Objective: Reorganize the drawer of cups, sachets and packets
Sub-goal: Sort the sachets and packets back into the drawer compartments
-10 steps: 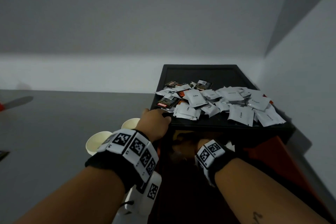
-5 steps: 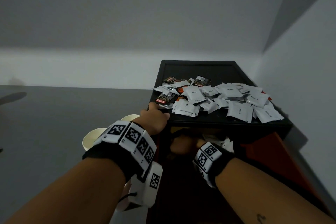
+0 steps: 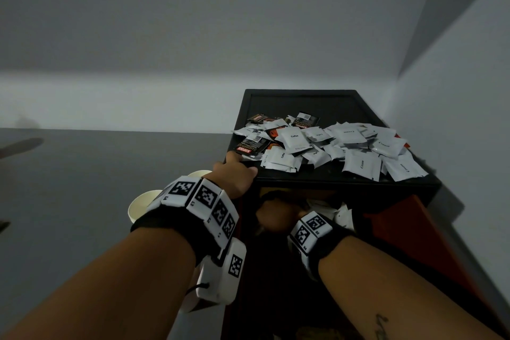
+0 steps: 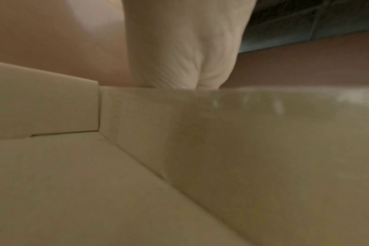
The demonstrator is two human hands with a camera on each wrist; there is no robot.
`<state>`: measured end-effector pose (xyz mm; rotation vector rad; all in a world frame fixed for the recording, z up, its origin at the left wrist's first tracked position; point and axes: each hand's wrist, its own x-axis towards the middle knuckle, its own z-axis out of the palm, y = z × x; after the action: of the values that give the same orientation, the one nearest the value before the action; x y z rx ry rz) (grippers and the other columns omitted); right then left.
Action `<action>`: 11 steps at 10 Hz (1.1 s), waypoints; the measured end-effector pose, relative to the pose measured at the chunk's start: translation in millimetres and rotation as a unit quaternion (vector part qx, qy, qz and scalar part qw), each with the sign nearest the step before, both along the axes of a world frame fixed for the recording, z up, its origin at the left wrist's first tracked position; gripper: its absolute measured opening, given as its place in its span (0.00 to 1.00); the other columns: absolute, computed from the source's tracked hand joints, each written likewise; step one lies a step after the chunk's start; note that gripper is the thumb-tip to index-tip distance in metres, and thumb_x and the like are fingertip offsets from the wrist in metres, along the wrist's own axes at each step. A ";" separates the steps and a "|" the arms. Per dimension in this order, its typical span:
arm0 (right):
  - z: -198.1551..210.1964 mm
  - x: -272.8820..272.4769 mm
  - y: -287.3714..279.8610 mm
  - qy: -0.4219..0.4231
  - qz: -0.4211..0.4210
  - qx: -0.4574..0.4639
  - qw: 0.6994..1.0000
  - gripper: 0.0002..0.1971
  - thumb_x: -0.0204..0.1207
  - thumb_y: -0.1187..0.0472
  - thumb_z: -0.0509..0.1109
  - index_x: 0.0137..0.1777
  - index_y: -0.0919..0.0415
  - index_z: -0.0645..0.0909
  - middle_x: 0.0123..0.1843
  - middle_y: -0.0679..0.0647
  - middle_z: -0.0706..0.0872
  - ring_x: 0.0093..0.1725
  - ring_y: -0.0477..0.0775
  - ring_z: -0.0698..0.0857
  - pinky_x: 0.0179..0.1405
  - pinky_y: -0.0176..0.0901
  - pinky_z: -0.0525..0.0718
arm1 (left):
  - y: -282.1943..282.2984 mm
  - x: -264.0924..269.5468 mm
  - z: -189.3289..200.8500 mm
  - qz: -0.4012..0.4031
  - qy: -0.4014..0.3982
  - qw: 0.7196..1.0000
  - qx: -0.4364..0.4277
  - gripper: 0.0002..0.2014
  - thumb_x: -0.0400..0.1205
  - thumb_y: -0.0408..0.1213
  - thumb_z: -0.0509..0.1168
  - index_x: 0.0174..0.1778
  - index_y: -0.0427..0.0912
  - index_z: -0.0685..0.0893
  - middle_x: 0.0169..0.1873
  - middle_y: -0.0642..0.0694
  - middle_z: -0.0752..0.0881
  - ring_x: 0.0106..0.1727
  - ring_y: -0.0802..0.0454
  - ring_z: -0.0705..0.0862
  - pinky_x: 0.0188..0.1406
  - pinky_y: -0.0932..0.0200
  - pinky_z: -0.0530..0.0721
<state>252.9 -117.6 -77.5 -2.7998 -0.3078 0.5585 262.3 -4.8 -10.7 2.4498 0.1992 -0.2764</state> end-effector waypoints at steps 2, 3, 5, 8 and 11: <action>10.2 -7.4 -5.9 -0.019 0.025 -0.022 0.999 0.17 0.84 0.66 0.54 0.69 0.70 0.75 0.68 0.67 0.78 0.68 0.65 0.76 0.66 0.50 0.73 | 1.4 2.6 -3.7 0.001 -0.010 1.000 0.003 0.25 0.83 0.51 0.58 0.75 0.48 0.64 0.71 0.36 0.70 0.70 0.37 0.72 0.73 0.43 0.68; 9.8 -5.1 -17.5 -0.042 0.081 -0.052 0.994 0.17 0.83 0.64 0.59 0.71 0.64 0.74 0.71 0.63 0.76 0.70 0.62 0.75 0.68 0.48 0.71 | 2.5 4.9 -5.4 -0.001 -0.010 1.000 -0.001 0.25 0.83 0.51 0.58 0.75 0.48 0.63 0.71 0.36 0.69 0.71 0.38 0.72 0.73 0.44 0.68; 29.8 -32.4 -34.6 -0.132 0.080 -0.078 0.985 0.14 0.78 0.65 0.65 0.64 0.63 0.78 0.62 0.62 0.81 0.61 0.61 0.81 0.57 0.44 0.76 | 4.0 10.1 -9.0 0.000 -0.018 1.000 0.003 0.26 0.82 0.52 0.59 0.74 0.46 0.64 0.71 0.36 0.71 0.71 0.37 0.72 0.73 0.43 0.68; 85.6 -89.8 -69.0 -0.190 -0.075 0.252 0.946 0.06 0.69 0.70 0.73 0.41 0.59 0.85 0.35 0.48 0.84 0.34 0.40 0.81 0.34 0.24 0.74 | -9.1 -19.9 19.8 0.003 -0.102 0.994 0.038 0.34 0.80 0.51 0.64 0.77 0.43 0.58 0.74 0.36 0.64 0.75 0.35 0.65 0.74 0.42 0.65; 100.0 -128.2 -74.3 -0.004 -0.162 0.521 0.838 0.17 0.67 0.81 0.69 0.46 0.59 0.83 0.36 0.52 0.87 0.36 0.46 0.86 0.32 0.36 0.85 | -29.1 -125.6 50.4 -0.189 0.090 0.850 -0.483 0.29 0.65 0.41 0.77 0.63 0.49 0.78 0.60 0.45 0.84 0.56 0.48 0.82 0.51 0.52 0.80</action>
<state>124.7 -191.9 22.5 -1.7222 -0.0771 0.1823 136.7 -33.9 39.7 1.4271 -0.2978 -0.6074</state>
